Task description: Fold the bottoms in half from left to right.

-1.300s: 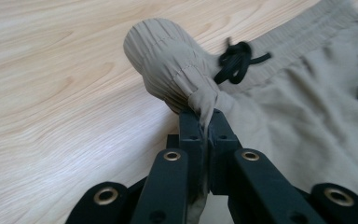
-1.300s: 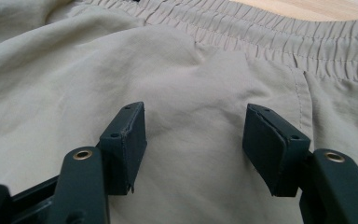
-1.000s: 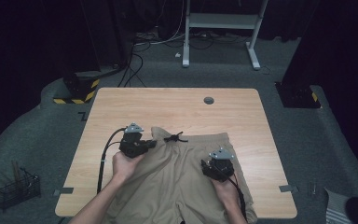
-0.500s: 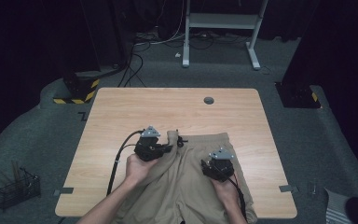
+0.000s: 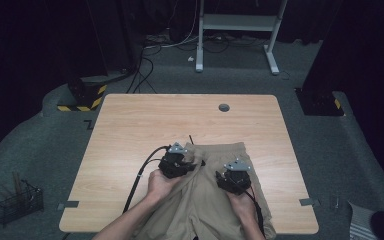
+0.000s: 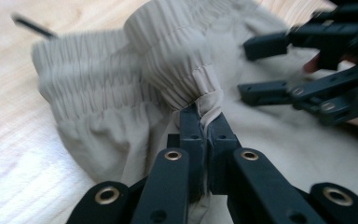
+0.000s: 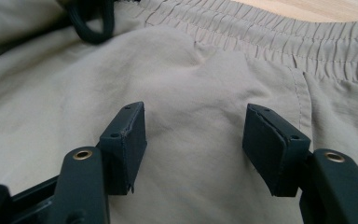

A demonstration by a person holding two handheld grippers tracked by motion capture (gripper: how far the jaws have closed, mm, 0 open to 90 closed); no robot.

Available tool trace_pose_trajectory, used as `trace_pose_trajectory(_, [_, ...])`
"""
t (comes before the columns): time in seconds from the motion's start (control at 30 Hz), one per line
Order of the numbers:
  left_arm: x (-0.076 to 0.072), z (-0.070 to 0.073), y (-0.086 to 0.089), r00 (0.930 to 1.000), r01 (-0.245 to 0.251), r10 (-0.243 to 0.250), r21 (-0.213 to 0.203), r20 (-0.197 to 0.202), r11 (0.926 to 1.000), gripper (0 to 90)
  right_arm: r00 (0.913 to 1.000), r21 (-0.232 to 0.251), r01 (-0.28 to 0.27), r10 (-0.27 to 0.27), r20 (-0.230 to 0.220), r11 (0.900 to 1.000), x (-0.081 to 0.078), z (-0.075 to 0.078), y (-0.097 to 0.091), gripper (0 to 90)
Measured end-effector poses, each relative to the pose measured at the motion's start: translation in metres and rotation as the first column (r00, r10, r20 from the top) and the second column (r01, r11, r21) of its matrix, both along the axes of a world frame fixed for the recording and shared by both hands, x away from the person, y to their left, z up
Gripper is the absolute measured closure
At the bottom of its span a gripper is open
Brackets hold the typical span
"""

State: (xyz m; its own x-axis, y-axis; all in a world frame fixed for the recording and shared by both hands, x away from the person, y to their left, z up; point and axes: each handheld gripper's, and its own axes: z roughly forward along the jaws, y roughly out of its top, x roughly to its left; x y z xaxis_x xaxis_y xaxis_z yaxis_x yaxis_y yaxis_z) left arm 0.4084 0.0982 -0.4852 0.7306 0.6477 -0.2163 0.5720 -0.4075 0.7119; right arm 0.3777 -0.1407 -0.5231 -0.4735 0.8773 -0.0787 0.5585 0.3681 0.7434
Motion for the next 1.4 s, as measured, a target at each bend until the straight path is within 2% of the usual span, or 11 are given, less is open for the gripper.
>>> trace_pose_trajectory(0.2, [0.005,-0.014,-0.002,0.9995,-0.019,0.02,0.035,-0.024,0.9992,87.9,1.0,0.006,0.005,-0.005,-0.006,1.0,0.001,0.0,0.001,39.6])
trace_pose_trajectory(0.27, [0.008,-0.019,0.0,0.9994,-0.025,0.027,0.069,-0.023,0.9973,87.9,0.9996,0.028,0.014,-0.014,-0.025,0.9995,0.002,0.0,0.002,39.5])
trace_pose_trajectory(0.4, [0.014,-0.023,0.01,0.9981,-0.053,0.055,0.076,-0.028,0.9957,87.8,0.999,0.044,0.004,-0.002,-0.045,0.999,0.006,0.0,0.006,38.6])
trace_pose_trajectory(0.63, [0.024,-0.023,0.025,0.9957,-0.092,0.091,0.132,0.018,0.9869,87.9,0.9991,0.044,0.006,-0.004,-0.043,0.999,0.017,-0.001,0.025,38.1])
trace_pose_trajectory(0.73, [0.031,-0.023,0.035,0.992,-0.123,0.117,0.165,0.047,0.9786,87.9,0.999,0.044,0.007,-0.005,-0.043,0.999,0.026,-0.001,0.039,37.9])
trace_pose_trajectory(0.9, [0.039,-0.024,0.055,0.9857,-0.168,0.163,0.154,0.042,0.9738,87.9,0.9993,0.034,0.003,-0.002,-0.036,0.9994,0.038,-0.001,0.059,36.4])
trace_pose_trajectory(1.0, [0.042,-0.025,0.063,0.9827,-0.185,0.182,0.135,0.034,0.9735,87.9,0.9984,0.049,-0.008,0.01,-0.055,0.9988,0.043,-0.001,0.062,33.8])
trace_pose_trajectory(1.07, [0.042,-0.025,0.065,0.981,-0.194,0.191,0.13,0.034,0.9723,87.9,0.9976,0.048,-0.013,0.016,-0.068,0.9988,0.041,0.002,0.061,35.6])
trace_pose_trajectory(1.2, [0.043,-0.025,0.066,0.9803,-0.197,0.196,0.116,0.02,0.9735,87.8,0.9985,0.068,-0.034,0.037,-0.042,0.9971,0.027,0.015,0.041,37.6])
trace_pose_trajectory(1.3, [0.04,-0.02,0.065,0.9816,-0.19,0.188,0.109,0.031,0.9757,87.8,0.9995,0.047,-0.018,0.019,-0.027,0.9987,0.021,0.019,0.02,37.6])
trace_pose_trajectory(1.4, [0.036,-0.012,0.064,0.9818,-0.186,0.184,0.058,0.047,0.9808,87.9,0.9988,0.032,-0.009,0.011,-0.049,0.9994,0.02,0.014,0.006,37.1])
